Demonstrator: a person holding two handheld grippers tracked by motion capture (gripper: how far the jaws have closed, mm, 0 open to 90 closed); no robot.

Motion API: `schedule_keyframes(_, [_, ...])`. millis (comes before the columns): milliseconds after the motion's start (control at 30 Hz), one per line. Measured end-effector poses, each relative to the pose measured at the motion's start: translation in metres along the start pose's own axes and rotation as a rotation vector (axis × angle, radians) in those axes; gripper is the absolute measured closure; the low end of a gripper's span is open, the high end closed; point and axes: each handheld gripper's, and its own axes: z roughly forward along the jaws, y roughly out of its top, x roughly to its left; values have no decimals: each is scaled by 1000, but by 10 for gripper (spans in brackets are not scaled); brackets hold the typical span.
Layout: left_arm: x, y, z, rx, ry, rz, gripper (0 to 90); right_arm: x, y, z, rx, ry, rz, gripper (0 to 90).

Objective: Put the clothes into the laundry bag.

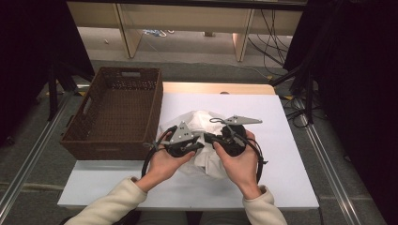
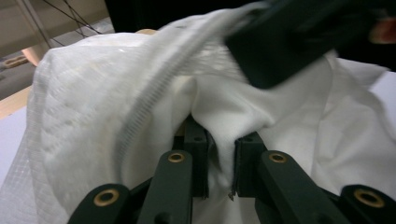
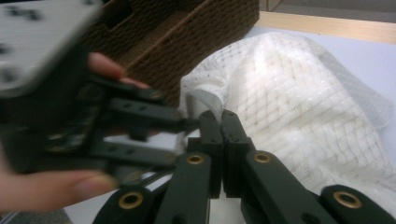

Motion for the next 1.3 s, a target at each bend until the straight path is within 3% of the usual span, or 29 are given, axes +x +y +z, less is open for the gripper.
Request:
schedule_keyframes(33, [6, -1, 4, 8, 13, 13, 791, 1, 0, 1, 1, 22, 0, 900])
schedule_keyframes(100, [14, -3, 12, -9, 38, -27, 790, 3, 0, 0, 2, 17, -10, 900])
schedule_keyframes(167, [18, -3, 15, -12, 58, -22, 788, 3, 0, 0, 8, 19, 2, 900])
schedule_keyframes(267, [18, -3, 13, -8, 54, -8, 769, -2, 0, 1, 6, 13, 4, 900])
schedule_keyframes(500, [7, -8, -12, 3, 14, -19, 500, -2, -1, 3, 5, 7, 5, 900])
schedule_keyframes(567, [3, -10, -21, 10, 2, -1, 450, -3, -1, 3, 7, 1, 0, 900])
schedule_keyframes(767, [-9, -11, -47, -5, -8, 34, 364, -3, -1, 3, -1, -6, -2, 900])
schedule_keyframes(867, [-21, -13, -50, 2, -48, 69, 325, -4, 0, 3, 0, -10, 5, 900])
schedule_keyframes(900, [-24, -14, -49, 8, -66, 91, 318, -5, 0, 3, -6, -13, -2, 900])
schedule_keyframes(933, [-30, -15, -46, 17, -104, 82, 307, -5, 0, 3, -5, -14, -2, 900])
schedule_keyframes(1067, [-36, -20, -29, 47, -64, 186, 274, -5, 0, 3, -4, -14, 1, 900])
schedule_keyframes(1100, [-39, -22, -23, 64, -86, 172, 274, -5, 0, 3, -5, -14, 0, 900])
schedule_keyframes(1167, [-43, -26, -11, 96, -85, 154, 277, -5, 0, 3, 1, -10, 7, 900])
schedule_keyframes(1267, [-42, -26, 3, 100, -35, 134, 338, -6, 0, 2, 4, -1, 26, 900])
schedule_keyframes(1300, [-41, -25, 6, 106, -11, 153, 396, -6, 0, 1, 4, 2, 26, 900])
